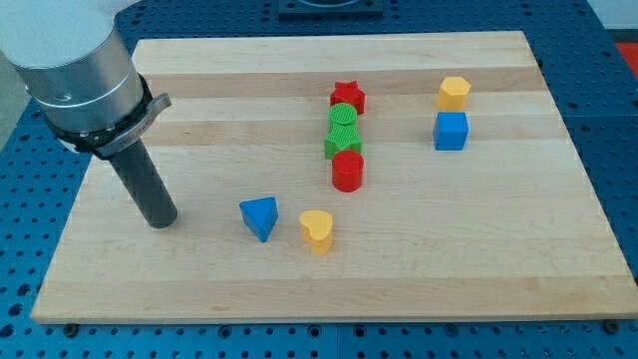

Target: Slide blue triangle towards the right side of the board

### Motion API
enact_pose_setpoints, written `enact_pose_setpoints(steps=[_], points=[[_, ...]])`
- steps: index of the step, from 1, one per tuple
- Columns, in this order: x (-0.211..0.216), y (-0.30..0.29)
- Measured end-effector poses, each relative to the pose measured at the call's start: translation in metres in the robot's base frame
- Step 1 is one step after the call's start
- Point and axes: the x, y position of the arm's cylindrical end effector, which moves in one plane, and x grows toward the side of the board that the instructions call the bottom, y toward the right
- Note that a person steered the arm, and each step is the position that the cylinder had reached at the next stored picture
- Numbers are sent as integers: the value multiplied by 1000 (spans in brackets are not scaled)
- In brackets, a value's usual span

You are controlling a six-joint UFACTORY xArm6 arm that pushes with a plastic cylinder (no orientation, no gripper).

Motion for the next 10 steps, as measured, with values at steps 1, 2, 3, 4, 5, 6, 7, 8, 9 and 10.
enact_pose_setpoints(steps=[1, 2, 3, 4, 5, 6, 7, 8, 9, 10], points=[[0, 56], [0, 66], [0, 68], [0, 92], [0, 122], [0, 143], [0, 164], [0, 187], [0, 216], [0, 247]])
